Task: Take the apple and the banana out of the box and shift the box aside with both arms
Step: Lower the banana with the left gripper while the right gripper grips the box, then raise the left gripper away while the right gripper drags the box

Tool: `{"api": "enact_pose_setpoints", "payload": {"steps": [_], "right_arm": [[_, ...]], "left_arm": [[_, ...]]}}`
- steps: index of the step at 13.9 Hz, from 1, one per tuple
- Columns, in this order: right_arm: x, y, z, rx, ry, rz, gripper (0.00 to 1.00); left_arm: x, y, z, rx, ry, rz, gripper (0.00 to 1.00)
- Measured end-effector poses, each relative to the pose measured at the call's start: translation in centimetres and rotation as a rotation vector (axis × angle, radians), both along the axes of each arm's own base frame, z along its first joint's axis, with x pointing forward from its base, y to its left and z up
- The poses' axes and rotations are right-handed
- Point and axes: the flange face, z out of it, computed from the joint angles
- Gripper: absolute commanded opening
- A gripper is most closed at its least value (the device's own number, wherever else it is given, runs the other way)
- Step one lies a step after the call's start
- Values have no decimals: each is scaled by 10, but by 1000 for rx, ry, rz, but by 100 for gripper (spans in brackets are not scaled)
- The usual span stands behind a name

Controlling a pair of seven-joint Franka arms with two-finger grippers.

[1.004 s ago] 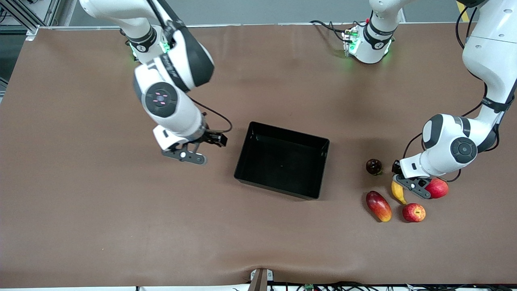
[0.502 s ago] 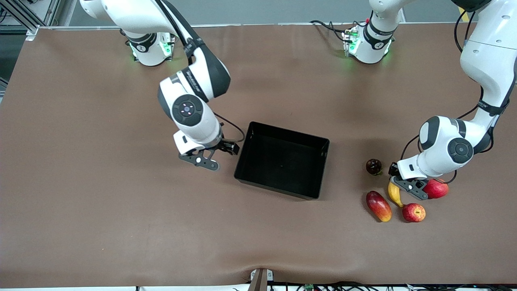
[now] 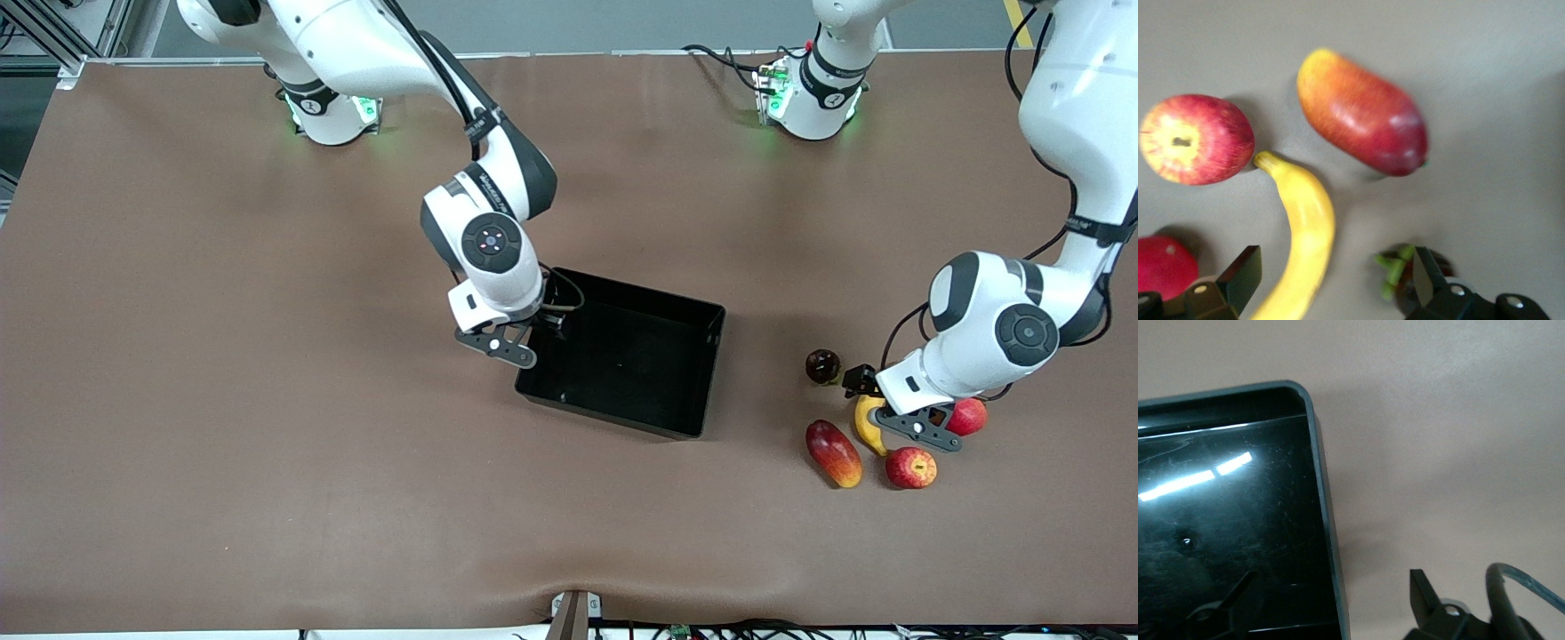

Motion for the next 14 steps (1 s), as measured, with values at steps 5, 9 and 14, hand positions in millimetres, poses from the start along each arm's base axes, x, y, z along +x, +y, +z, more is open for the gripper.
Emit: {"api": "enact_pose_setpoints", "payload": {"steps": [5, 9, 14], "right_arm": [[0, 1, -1, -1, -3, 1, 8], [-2, 3, -1, 0, -5, 4, 0], [0, 2, 0, 2, -10, 2, 0]], "left_arm": [[-1, -60, 125, 31, 3, 236, 100], [-26, -96, 205, 70, -79, 288, 100], [-40, -100, 264, 97, -142, 310, 100]]}}
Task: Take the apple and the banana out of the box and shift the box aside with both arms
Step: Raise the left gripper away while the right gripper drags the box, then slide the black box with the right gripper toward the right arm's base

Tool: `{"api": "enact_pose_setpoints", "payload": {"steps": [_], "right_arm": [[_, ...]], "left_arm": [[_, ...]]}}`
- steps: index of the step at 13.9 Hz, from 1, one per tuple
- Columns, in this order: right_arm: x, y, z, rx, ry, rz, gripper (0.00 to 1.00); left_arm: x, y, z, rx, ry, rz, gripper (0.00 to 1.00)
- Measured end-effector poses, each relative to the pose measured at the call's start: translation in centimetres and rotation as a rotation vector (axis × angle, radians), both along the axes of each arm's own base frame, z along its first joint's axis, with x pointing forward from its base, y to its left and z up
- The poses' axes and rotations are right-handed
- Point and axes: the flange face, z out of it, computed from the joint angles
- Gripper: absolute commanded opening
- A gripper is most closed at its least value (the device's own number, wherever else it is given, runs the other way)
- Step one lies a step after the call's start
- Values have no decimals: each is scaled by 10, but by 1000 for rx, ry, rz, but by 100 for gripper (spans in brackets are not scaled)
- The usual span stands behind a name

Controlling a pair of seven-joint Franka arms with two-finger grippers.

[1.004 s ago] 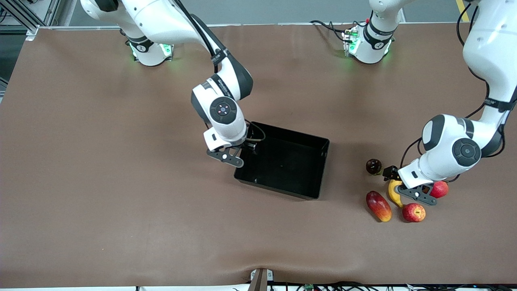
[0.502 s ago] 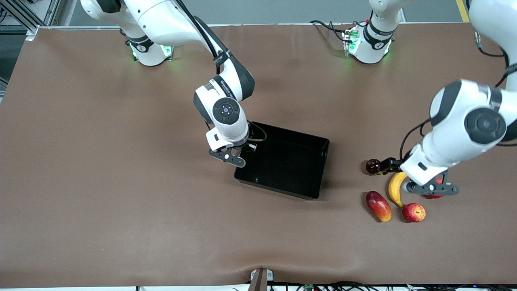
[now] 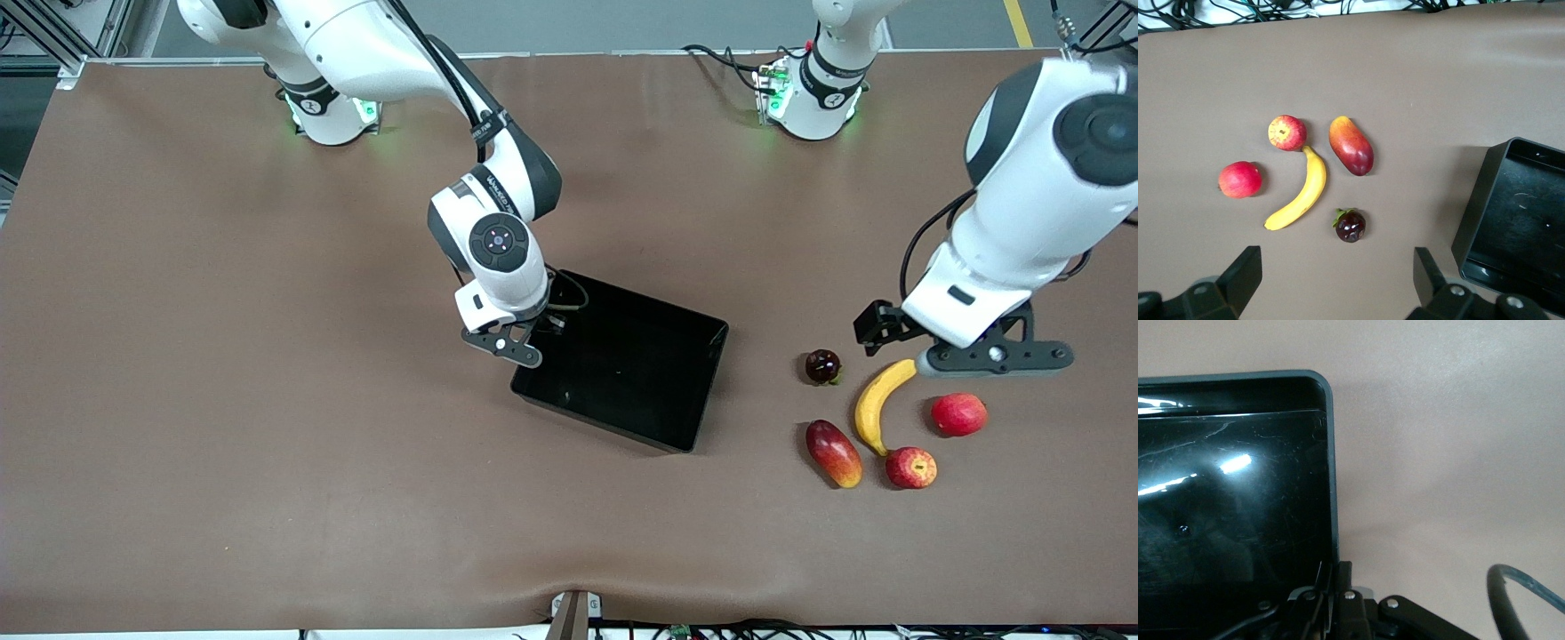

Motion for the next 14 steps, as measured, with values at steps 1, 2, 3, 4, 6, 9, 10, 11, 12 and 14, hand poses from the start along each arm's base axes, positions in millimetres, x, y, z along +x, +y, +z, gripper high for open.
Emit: {"api": "enact_pose_setpoints", "payload": {"steps": [1, 2, 3, 4, 6, 9, 10, 11, 12, 14], "right_arm": [[2, -3, 2, -5, 4, -3, 0], [5, -6, 7, -6, 3, -8, 0], [10, -11, 14, -5, 1, -8, 0], [15, -17, 23, -1, -5, -4, 0], [25, -34, 42, 6, -10, -5, 0], [38, -72, 72, -6, 30, 33, 0], [42, -87, 83, -11, 50, 53, 0], [46, -104, 94, -13, 67, 71, 0], [49, -118, 104, -13, 80, 81, 0], [55, -145, 122, -10, 97, 91, 0]], "left_arm": [[-5, -4, 8, 2, 0, 8, 100], [-11, -8, 15, -1, 5, 21, 100], [-17, -10, 24, -11, 13, 39, 100], [-24, -10, 33, -23, 17, 62, 100], [-38, -1, 54, -36, 30, 93, 100], [-58, 16, 77, -60, 62, 92, 100], [-64, 22, 80, -63, 76, 93, 100], [-68, 26, 80, -61, 86, 95, 100], [-71, 28, 79, -59, 96, 98, 100], [-73, 29, 77, -60, 106, 100, 100]]}}
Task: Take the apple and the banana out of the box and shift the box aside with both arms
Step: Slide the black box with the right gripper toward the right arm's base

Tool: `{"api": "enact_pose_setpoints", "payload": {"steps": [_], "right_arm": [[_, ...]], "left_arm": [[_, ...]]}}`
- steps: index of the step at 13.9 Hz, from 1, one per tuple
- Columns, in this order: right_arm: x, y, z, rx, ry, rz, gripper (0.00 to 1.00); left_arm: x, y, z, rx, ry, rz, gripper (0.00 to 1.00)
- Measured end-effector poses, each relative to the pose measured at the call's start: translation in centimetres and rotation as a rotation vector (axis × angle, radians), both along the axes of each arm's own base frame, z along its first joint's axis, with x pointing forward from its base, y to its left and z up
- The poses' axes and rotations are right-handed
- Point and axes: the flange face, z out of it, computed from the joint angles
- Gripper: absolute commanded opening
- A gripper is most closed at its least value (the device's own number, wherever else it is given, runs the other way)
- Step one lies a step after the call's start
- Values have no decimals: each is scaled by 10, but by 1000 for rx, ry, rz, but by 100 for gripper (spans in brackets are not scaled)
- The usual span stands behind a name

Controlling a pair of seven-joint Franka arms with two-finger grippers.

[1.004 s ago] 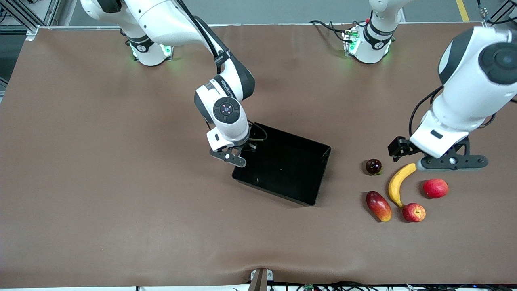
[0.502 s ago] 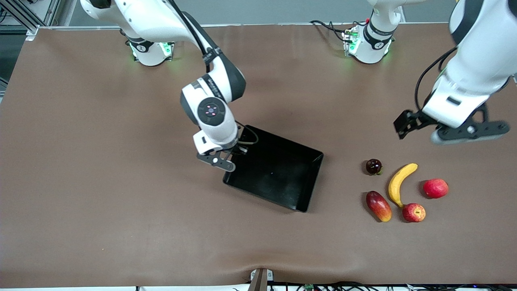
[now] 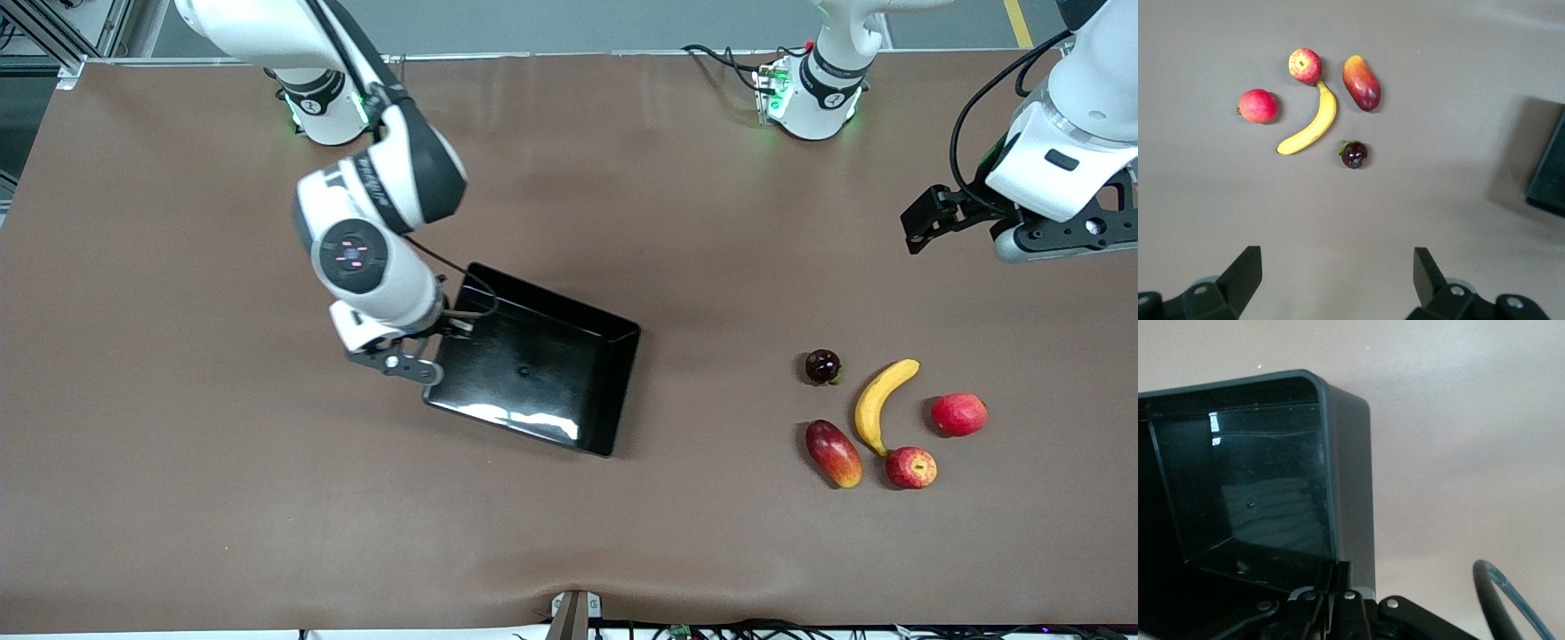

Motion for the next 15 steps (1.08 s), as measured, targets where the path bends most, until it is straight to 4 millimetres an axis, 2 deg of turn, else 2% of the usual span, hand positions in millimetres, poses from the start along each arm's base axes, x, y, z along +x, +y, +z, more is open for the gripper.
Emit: {"api": "enact_pose_setpoints", "payload": {"steps": [3, 5, 9, 15], "right_arm": [[5, -38, 18, 5, 30, 31, 0], [10, -80, 24, 20, 38, 73, 0], [10, -208, 23, 70, 69, 137, 0], [-2, -368, -1, 131, 67, 160, 0]], "left_arm": [[0, 0, -2, 0, 4, 0, 100], [0, 1, -2, 0, 4, 1, 100], [1, 4, -1, 0, 3, 8, 100], [2, 11, -1, 0, 3, 21, 100]]}}
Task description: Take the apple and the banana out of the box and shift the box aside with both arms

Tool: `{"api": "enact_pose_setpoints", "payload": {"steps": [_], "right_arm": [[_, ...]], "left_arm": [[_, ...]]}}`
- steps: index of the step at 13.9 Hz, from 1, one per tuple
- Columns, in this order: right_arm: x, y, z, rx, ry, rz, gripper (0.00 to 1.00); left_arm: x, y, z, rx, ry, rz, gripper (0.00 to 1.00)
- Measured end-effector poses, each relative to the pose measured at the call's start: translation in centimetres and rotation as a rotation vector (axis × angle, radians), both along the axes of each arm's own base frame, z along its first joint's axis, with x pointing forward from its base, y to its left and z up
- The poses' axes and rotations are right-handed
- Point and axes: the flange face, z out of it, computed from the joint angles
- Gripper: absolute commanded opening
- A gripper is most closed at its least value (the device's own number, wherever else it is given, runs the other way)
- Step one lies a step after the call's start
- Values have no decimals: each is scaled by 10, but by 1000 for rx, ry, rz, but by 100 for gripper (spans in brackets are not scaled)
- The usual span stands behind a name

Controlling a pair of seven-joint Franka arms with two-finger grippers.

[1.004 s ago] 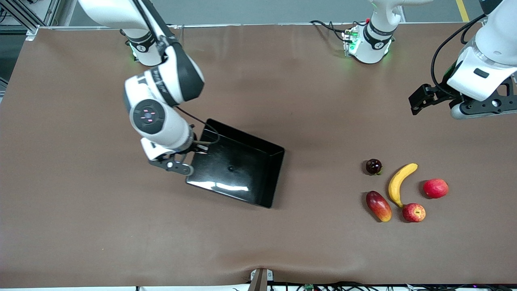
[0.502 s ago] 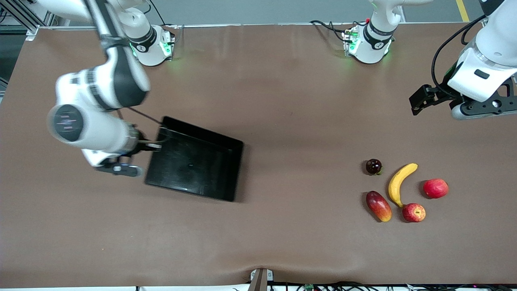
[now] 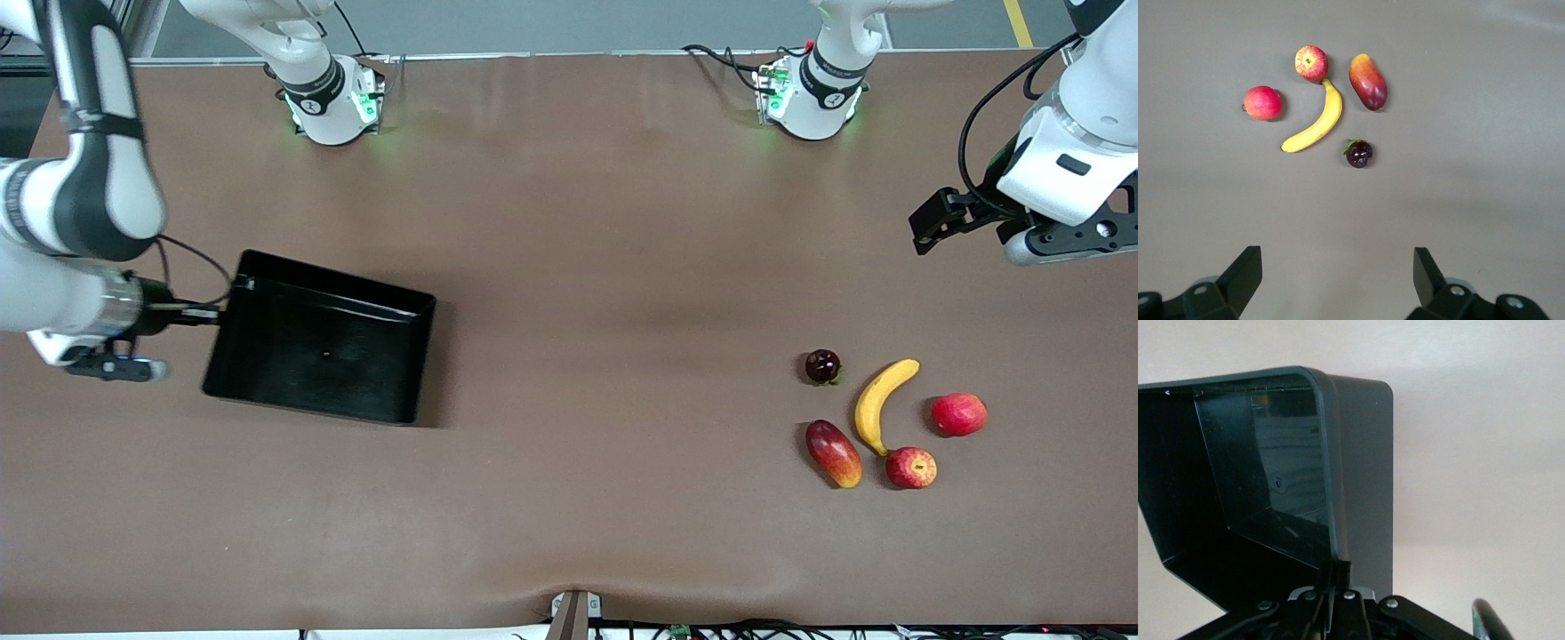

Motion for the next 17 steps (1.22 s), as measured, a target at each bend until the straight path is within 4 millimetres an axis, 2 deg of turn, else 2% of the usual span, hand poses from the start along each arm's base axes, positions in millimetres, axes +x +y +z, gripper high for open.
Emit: {"api": "enact_pose_setpoints", "payload": {"steps": [3, 6, 8, 9, 10, 11, 12, 14, 15, 17], "right_arm": [[-6, -67, -34, 2, -35, 13, 0], [-15, -129, -94, 3, -49, 19, 0], [-22, -145, -127, -3, -48, 9, 0], [-24, -147, -129, -7, -50, 8, 0], [-24, -146, -129, -8, -50, 9, 9], [-24, -146, -129, -9, -50, 11, 77], [-23, -145, -129, -8, -50, 13, 100], [-16, -143, -119, -4, -53, 21, 100], [-10, -140, -105, 6, -40, 28, 100], [5, -136, -62, 26, -20, 47, 100]], "left_arm": [[0, 0, 0, 0, 0, 1, 100], [0, 1, 0, 0, 0, 1, 100], [0, 1, 0, 0, -1, 1, 100], [0, 1, 0, 0, -1, 2, 100], [0, 1, 0, 0, -1, 3, 100], [0, 1, 0, 0, -1, 3, 100], [0, 1, 0, 0, -1, 3, 100], [0, 1, 0, 0, -1, 3, 100], [0, 1, 0, 0, -1, 3, 100], [0, 1, 0, 0, -1, 3, 100]]}}
